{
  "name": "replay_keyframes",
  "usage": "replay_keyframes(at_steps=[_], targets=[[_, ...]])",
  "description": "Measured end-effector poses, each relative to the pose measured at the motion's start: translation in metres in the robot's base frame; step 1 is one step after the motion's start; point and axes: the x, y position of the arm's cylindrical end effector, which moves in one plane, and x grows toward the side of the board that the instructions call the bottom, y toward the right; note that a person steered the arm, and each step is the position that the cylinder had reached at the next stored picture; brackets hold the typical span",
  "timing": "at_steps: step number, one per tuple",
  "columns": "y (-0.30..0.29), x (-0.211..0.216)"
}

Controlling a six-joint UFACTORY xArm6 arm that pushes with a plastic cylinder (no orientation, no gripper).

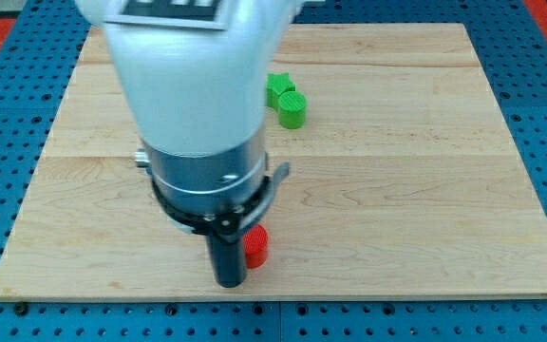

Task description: Push red star towards center

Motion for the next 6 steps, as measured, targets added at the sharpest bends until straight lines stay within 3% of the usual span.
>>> replay_keyframes(at_steps=[2, 6], targets=[[-0.001, -0.018], [0.002, -0.108]])
